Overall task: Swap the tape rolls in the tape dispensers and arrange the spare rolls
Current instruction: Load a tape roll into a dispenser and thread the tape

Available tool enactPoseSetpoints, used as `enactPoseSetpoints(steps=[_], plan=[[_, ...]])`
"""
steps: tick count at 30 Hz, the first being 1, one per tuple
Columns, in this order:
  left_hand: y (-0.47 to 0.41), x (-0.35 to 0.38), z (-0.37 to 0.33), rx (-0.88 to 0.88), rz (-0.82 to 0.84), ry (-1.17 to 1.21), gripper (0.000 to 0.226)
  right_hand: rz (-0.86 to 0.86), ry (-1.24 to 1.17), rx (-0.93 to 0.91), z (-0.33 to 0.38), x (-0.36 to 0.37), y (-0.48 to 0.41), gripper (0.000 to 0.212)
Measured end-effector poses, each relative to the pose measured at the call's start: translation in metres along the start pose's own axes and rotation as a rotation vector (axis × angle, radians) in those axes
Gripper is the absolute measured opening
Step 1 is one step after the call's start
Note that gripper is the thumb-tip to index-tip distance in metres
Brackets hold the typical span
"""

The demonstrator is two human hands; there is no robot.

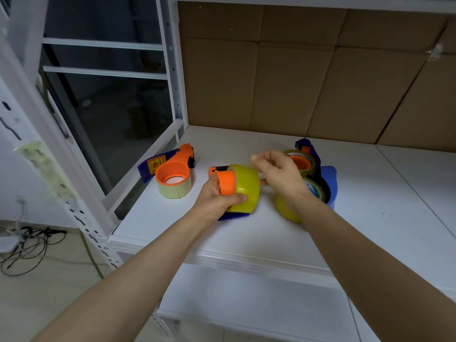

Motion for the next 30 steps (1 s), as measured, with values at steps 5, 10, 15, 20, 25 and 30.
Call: enactPoseSetpoints(steps=[5, 10, 15, 20, 25, 30], plan=[[-0.001, 0.002, 0.002, 0.054, -0.024, -0.068, 0.076, 0.120, 0.011, 0.188, -0.007, 0.013, 0.010, 0.098], [0.003, 0.003, -0.010, 0.040, -0.021, 0.092, 0.048, 0.027, 0.006, 0.169, -0.010, 0.007, 0.004, 0.109], [0.002, -0.007, -0.026, 0.064, -0.037, 0.352, 0.026, -0.055, 0.022, 0.150, -0.004, -0.018, 0.000, 0.093], [0.004, -0.013, -0.036, 0.024, -0.087, 0.530, 0.018, -0.193, -0.088, 0.063, 0.011, -0.043, 0.000, 0.087], [0.003, -0.005, -0.037, -0.083, 0.080, 0.514, 0.038, 0.195, -0.414, 0.020, 0.030, -0.045, 0.008, 0.084], [0.004, 0.002, -0.033, 0.021, 0.378, 0.286, 0.043, 0.242, -0.308, -0.005, 0.019, -0.030, 0.000, 0.082]])
Point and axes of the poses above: each hand's wrist, its own y-axis away from the middle knuckle, its own x-axis out of the palm, z = x × y, the point moved 2 cm from there along -y, towards the middle knuckle, and after that the axes turned 14 degrees about -x, right-handed, at the moved point
